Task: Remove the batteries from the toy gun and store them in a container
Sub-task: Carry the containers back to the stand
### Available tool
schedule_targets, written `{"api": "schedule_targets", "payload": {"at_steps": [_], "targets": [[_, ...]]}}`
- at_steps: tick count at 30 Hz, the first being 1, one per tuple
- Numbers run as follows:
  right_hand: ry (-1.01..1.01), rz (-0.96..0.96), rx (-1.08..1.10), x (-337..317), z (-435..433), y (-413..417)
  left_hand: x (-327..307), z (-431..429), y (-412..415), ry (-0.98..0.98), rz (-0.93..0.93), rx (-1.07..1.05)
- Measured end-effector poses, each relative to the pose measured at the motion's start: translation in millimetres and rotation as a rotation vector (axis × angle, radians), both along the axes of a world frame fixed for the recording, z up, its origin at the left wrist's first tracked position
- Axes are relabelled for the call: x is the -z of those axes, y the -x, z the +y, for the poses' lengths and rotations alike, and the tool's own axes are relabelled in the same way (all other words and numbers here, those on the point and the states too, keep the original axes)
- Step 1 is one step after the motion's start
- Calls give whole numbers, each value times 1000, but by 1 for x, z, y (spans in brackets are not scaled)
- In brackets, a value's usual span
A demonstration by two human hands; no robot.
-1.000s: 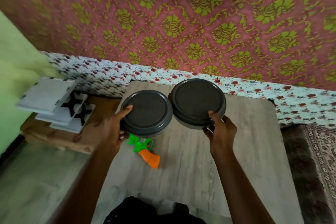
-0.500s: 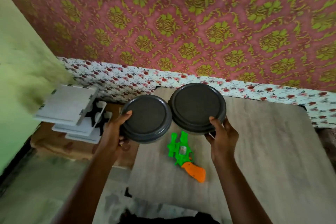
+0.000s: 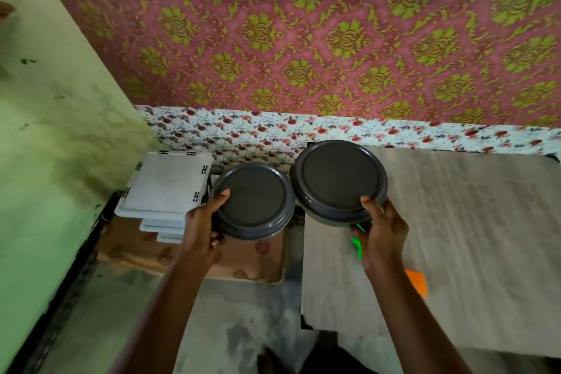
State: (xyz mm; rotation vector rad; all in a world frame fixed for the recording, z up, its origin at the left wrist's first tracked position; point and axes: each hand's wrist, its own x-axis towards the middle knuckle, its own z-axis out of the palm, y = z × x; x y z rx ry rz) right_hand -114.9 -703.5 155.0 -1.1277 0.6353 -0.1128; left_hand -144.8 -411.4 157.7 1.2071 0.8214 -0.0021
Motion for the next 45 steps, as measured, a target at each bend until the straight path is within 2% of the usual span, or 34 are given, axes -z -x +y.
{"api": "schedule_targets", "payload": {"at_steps": [12, 16, 27, 35, 40, 44, 45], "targets": [[-63, 17, -78, 31, 74, -50, 23, 61, -10, 0, 30, -148], [-25, 14, -68, 39, 106, -58, 33, 95, -21, 14, 59, -120], [69, 85, 24, 55, 294, -60, 52, 300, -73, -103, 44, 89], [-57, 96, 115, 77, 418, -62, 69, 413, -87, -104, 160, 142], [-213, 238, 83, 94, 472, -82, 107, 458, -92, -133, 230, 82], [-146, 252, 11, 131, 499, -102, 158, 486, -96, -70, 232, -19], [-129, 269, -24, 138, 505, -107, 194, 502, -98, -73, 248, -10]]}}
